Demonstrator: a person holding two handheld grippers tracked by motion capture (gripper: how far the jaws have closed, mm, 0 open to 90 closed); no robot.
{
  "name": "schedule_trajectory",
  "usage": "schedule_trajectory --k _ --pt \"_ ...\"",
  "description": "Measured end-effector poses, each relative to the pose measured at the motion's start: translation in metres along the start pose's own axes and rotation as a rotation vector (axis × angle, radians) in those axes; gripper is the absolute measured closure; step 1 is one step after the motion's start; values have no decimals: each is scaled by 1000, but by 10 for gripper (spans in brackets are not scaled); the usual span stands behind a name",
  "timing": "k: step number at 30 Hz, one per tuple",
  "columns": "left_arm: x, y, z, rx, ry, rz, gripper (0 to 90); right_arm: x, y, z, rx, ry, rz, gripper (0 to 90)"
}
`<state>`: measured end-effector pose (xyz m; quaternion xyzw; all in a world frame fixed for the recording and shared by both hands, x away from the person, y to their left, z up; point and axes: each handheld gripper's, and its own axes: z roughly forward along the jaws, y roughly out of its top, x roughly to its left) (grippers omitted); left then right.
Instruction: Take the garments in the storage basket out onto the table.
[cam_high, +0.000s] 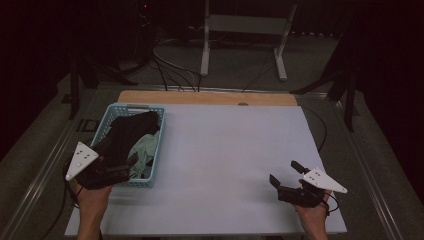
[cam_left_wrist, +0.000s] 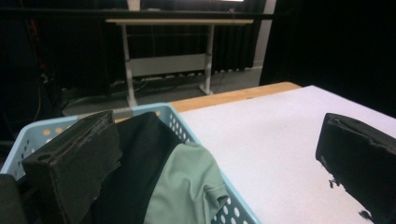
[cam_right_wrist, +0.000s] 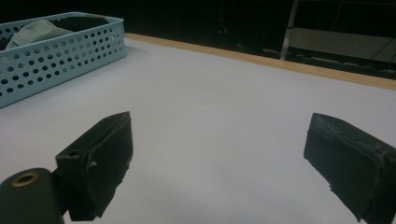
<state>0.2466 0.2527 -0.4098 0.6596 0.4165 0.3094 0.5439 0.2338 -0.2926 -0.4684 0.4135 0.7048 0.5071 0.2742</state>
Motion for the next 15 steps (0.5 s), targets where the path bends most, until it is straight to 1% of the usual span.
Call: schedule_trajectory --k 6,11,15 --pt "1 1 -2 -30 -8 3 0 0 0 0 -5 -4 3 79" --pt "0 1 1 -25 -2 14 0 0 0 1 -3 -6 7 79" --pt "0 2 2 -19 -6 10 0 0 -1 1 -4 -8 11 79"
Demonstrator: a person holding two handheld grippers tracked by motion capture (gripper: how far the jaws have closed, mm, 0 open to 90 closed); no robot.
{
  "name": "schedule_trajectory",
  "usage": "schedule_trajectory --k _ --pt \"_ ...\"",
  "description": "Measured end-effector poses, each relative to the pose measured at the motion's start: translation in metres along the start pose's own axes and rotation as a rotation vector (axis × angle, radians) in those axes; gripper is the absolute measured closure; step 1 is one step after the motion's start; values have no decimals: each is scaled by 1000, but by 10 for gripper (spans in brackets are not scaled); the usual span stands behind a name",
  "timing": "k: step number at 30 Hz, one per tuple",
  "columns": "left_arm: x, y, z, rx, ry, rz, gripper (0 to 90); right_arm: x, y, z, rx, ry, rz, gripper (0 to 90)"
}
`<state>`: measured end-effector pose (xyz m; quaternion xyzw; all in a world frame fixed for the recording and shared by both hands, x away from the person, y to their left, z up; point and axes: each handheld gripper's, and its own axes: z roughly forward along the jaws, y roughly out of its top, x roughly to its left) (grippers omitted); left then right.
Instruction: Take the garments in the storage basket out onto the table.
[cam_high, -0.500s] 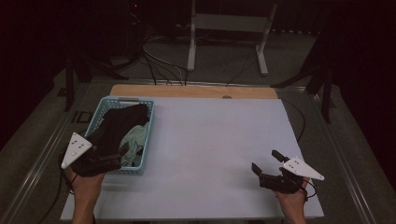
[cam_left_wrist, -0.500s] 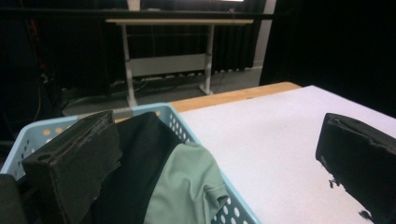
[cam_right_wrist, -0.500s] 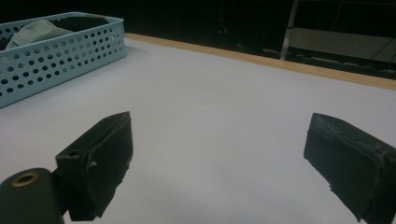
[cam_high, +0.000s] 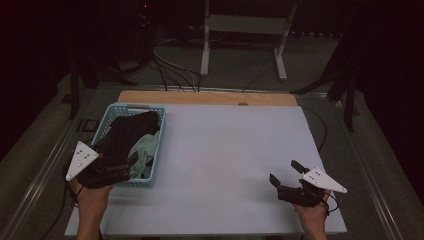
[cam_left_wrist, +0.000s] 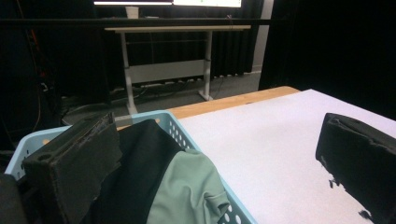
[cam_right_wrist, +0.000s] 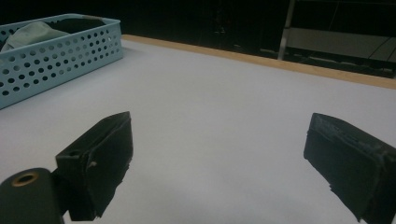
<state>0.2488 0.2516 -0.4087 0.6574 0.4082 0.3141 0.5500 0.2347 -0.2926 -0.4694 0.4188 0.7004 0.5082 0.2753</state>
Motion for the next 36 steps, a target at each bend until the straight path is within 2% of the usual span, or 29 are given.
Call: schedule_trajectory --k 3,4,5,9,15,22,31,36 --pt "-1 2 3 43 -4 0 0 0 0 0 -2 -2 3 79" --pt "-1 2 3 43 -4 0 0 0 0 0 -2 -2 3 79" --pt "-1 4 5 82 6 -6 0 0 0 1 -4 -2 6 79" --pt "3 7 7 107 4 -24 0 0 0 2 -1 -5 10 79" --pt "6 9 9 113 2 -28 0 0 0 1 -4 -7 10 78" --pt "9 15 14 113 -22 -22 0 0 0 1 -7 -6 8 78" --pt "12 22 24 106 -44 16 10 0 0 1 -7 -3 7 79" --pt "15 23 28 110 -44 16 8 0 0 1 -5 -3 9 79"
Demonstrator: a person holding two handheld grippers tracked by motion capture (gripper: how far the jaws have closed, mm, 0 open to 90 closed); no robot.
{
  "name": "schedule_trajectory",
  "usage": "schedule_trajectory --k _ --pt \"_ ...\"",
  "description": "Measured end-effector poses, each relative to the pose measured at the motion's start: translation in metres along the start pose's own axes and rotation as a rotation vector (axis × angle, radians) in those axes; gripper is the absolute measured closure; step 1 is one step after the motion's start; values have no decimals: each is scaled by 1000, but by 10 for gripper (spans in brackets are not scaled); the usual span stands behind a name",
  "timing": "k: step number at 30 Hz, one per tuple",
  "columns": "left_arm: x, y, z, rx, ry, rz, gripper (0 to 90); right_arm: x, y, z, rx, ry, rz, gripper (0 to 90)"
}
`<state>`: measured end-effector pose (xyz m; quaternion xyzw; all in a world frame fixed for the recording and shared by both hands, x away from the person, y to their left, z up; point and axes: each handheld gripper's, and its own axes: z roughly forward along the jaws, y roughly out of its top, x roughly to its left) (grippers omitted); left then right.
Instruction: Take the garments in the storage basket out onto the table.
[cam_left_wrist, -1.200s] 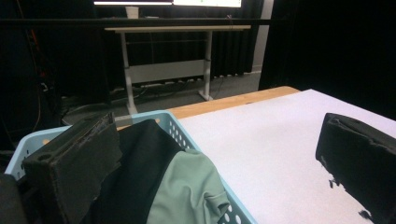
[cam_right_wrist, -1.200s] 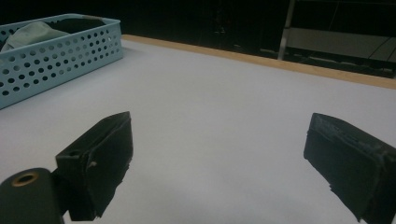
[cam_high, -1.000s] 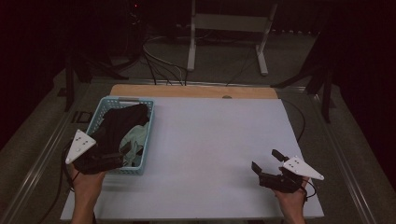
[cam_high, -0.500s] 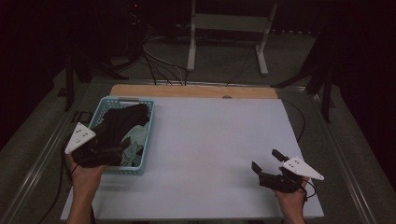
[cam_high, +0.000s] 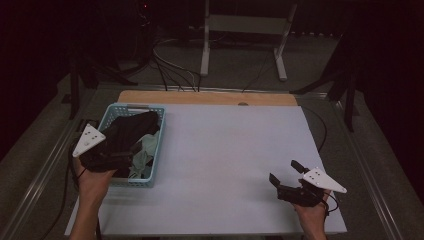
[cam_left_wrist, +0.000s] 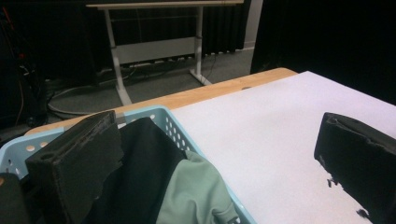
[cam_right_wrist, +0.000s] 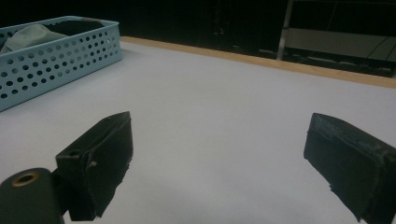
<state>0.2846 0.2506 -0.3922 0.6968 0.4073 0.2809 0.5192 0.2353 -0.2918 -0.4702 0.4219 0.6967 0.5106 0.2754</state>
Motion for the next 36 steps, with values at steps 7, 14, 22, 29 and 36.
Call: schedule_trajectory --k 7,14,22,29,36 --pt "5 2 5 -12 -1 7 9 0 0 0 2 0 -2 79" --pt "10 1 13 4 4 -1 8 1 0 0 5 0 -1 79" --pt "16 2 23 38 15 2 6 1 -1 1 8 1 -1 78" --pt "21 3 32 62 23 0 5 1 -1 1 9 1 0 79" --pt "25 0 39 86 35 -10 4 0 -1 1 9 -1 -1 79"
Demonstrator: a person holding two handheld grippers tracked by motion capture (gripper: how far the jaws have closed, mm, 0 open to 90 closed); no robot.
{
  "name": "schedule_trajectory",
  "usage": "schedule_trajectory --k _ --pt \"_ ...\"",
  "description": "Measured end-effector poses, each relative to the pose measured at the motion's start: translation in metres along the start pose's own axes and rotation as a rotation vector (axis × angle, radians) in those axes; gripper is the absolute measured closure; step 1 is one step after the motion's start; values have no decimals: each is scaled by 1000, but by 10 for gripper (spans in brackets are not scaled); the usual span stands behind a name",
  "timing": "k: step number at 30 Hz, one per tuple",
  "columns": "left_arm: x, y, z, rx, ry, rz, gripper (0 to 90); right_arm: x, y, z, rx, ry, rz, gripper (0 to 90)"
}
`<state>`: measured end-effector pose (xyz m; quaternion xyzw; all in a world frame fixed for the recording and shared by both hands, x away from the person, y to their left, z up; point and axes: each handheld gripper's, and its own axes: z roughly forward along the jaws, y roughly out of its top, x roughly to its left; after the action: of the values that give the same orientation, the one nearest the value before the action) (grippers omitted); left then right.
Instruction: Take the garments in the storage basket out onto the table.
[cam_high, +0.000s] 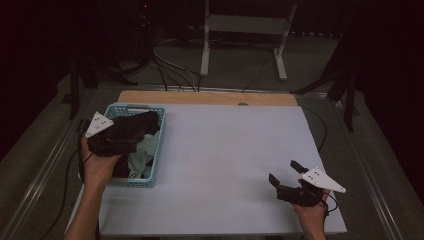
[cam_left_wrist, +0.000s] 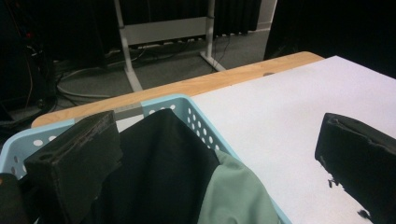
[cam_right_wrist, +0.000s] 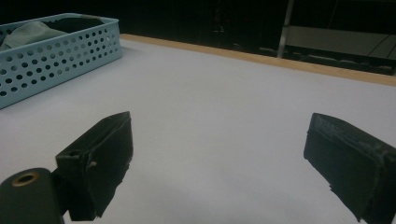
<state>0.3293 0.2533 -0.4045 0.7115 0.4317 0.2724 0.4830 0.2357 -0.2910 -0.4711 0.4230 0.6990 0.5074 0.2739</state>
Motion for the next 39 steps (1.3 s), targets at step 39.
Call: schedule_trajectory --k 39 --pt "19 -10 39 105 39 -48 5 0 0 1 7 -1 -4 79"
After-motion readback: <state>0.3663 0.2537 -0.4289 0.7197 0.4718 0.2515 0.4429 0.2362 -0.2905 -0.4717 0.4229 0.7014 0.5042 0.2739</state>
